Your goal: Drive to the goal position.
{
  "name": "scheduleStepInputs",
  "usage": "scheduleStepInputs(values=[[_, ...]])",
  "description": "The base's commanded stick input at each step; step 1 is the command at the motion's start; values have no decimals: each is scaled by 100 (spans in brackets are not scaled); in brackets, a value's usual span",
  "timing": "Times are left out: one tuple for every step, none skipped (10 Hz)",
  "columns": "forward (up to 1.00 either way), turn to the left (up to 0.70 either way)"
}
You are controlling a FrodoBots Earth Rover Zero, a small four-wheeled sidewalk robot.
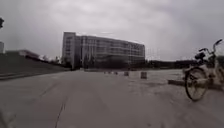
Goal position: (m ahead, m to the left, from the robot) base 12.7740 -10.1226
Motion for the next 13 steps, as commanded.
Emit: scheduleStepInputs(values=[[100,-31],[100,-31],[100,-31],[100,-31],[100,-31],[100,-31],[100,-31],[100,-31],[100,-31],[100,-31],[100,-31],[100,-31],[100,-31]])
